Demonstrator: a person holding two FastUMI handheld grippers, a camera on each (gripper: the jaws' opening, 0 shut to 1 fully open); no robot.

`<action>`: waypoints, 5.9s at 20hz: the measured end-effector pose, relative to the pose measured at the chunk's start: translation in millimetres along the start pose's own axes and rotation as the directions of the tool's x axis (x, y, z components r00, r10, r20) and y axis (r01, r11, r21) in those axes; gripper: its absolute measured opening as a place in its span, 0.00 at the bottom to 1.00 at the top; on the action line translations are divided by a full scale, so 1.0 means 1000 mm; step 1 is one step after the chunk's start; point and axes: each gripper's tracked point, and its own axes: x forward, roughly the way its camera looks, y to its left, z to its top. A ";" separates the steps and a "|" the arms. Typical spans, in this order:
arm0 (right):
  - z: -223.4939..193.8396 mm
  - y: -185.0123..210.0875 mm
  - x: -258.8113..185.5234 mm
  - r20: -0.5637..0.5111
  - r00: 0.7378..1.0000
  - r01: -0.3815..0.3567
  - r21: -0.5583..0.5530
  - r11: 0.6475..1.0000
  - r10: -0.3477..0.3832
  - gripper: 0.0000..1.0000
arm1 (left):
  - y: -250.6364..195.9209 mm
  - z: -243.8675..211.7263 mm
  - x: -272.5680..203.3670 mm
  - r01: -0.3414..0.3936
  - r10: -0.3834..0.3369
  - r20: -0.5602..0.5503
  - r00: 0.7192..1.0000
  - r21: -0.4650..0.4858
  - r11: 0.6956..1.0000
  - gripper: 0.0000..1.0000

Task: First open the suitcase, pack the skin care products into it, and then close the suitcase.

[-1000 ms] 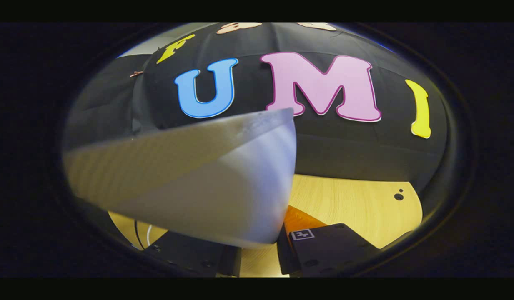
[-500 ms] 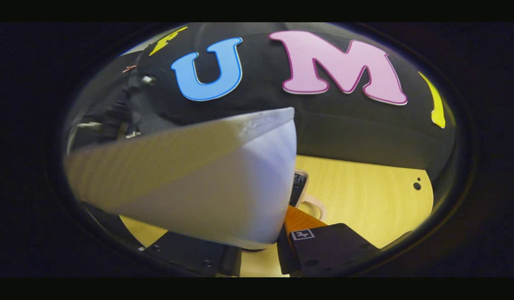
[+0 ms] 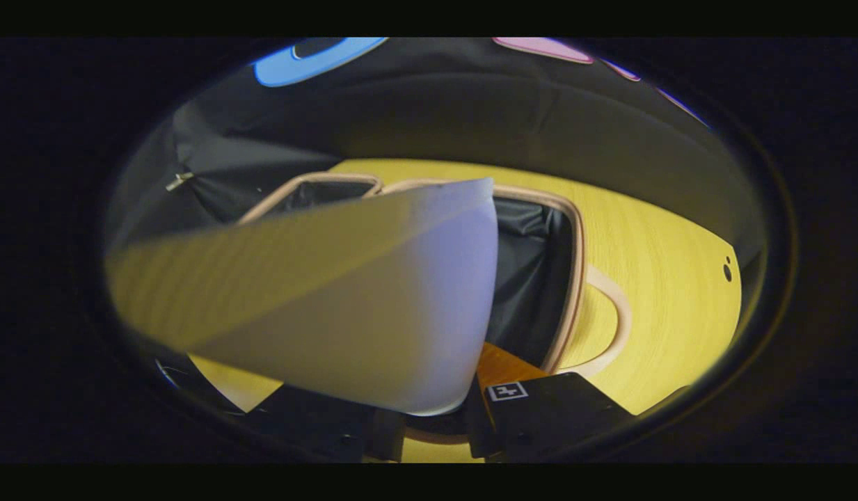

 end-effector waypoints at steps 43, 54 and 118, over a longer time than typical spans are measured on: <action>-0.008 -0.112 -0.216 0.428 0.856 0.226 0.191 0.955 -0.289 0.98 | 0.372 -0.138 0.208 -0.342 0.201 -0.463 0.863 -0.244 0.908 0.66; -0.022 -0.132 -0.224 0.428 0.850 0.232 0.217 0.948 -0.305 0.98 | 0.363 -0.130 0.215 -0.343 0.201 -0.416 0.887 -0.302 0.889 0.21; -0.030 -0.174 -0.519 0.787 0.521 0.192 0.269 0.944 -0.330 0.98 | -0.188 0.079 -0.175 0.000 -0.041 0.520 0.853 0.078 0.997 0.96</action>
